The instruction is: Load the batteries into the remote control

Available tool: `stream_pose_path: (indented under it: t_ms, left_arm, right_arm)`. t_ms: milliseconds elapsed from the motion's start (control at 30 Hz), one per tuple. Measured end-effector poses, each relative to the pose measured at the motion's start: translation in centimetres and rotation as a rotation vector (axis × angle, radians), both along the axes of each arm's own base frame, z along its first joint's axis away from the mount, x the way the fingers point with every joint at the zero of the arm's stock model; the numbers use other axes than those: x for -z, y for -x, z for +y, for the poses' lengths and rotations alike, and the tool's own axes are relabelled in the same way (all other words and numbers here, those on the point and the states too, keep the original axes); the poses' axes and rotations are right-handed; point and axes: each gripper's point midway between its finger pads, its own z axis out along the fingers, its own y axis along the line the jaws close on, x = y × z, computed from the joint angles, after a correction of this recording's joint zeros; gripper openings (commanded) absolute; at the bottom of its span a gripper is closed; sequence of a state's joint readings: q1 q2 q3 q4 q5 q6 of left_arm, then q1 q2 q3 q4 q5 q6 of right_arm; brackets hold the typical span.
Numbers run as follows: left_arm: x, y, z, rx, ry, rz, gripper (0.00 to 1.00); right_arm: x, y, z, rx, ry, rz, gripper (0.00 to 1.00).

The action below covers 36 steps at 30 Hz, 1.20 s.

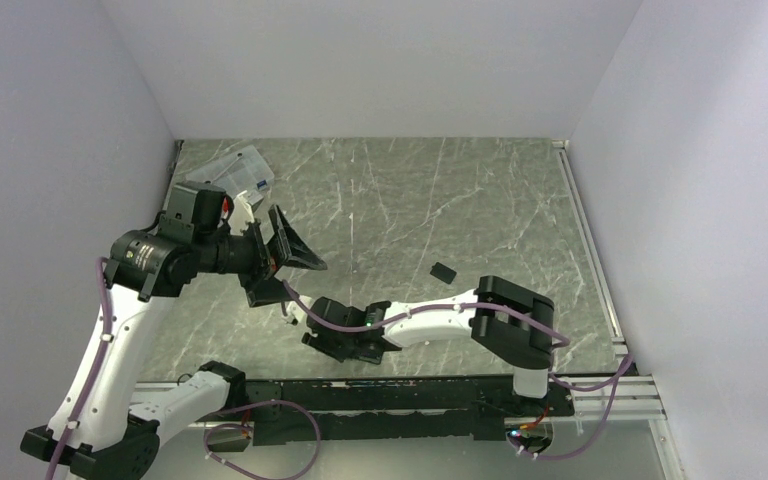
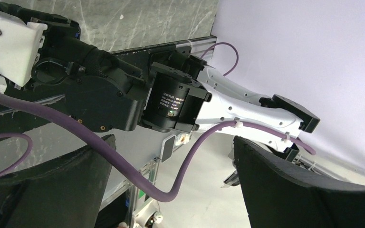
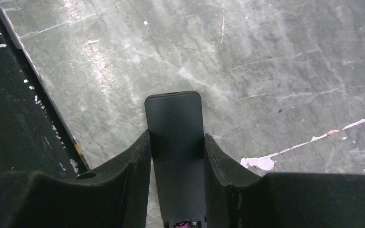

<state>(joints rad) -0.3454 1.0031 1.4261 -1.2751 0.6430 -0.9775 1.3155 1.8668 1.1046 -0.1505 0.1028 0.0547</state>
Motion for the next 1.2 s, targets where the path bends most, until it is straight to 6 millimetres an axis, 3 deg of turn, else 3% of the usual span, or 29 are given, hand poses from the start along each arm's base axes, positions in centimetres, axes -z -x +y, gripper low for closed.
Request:
stream_pose_path:
  t_ms: [300, 500, 733, 933, 1200]
  left_arm:
    - [-0.3, 0.9, 0.0, 0.073, 0.011, -0.072, 0.99]
    - [-1.1, 1.0, 0.1, 0.097, 0.013, -0.131, 0.99]
    - [-3.8, 0.5, 0.0, 0.096, 0.045, -0.255, 0.99]
    - [-3.6, 0.0, 0.0, 0.094, 0.031, -0.264, 0.99]
    - [-2.7, -0.8, 0.1, 0.090, 0.007, -0.288, 0.99]
  right_arm:
    - [-0.1, -1.1, -0.9, 0.052, -0.022, -0.016, 0.00]
    - [-0.2, -3.1, -4.9, 0.152, -0.016, 0.002, 0.00]
    - [-0.7, -4.7, -8.8, 0.265, -0.039, 0.039, 0.00]
    - [-4.1, -6.1, -9.3, 0.318, -0.167, 0.054, 0.00]
    - [-10.5, -8.6, -7.8, 0.339, -0.494, 0.070, 0.00]
